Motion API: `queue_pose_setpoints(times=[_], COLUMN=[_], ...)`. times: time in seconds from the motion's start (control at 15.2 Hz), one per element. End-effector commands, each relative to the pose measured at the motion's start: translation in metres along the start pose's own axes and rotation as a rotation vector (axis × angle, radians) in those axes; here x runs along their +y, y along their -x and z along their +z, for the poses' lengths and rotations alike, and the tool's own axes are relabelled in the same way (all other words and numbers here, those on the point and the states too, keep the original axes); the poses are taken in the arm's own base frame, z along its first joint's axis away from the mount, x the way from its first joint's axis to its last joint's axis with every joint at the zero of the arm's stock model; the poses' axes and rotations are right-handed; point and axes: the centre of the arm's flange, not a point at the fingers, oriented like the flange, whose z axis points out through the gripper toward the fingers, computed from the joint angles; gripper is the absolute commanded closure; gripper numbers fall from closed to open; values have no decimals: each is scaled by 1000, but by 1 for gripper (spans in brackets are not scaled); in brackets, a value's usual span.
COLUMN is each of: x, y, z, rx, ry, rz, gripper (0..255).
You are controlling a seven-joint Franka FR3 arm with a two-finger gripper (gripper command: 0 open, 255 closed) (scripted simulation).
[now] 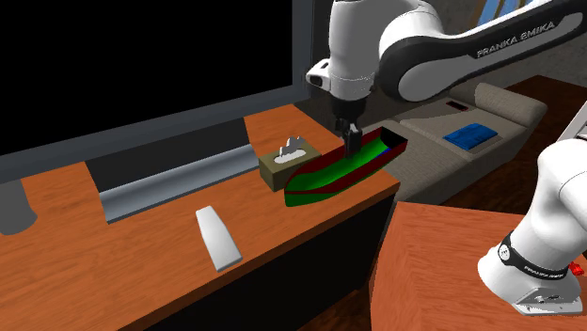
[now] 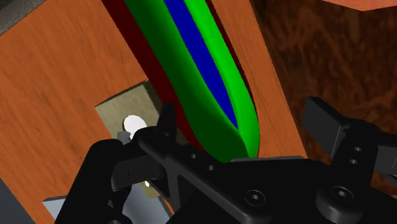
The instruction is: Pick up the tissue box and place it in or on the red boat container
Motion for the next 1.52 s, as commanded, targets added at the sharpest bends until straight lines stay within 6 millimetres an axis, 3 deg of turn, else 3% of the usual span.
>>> queue_pose_setpoints(times=[0.0, 0.79, 1.25, 1.45], x=[12, 76, 87, 88], y=[-17, -118, -115, -115], z=[12, 91, 126, 129], rx=[-16, -111, -111, -111], ry=[45, 300, 300, 300], rz=[-26, -165, -165, -165], gripper=[0, 0, 0, 0])
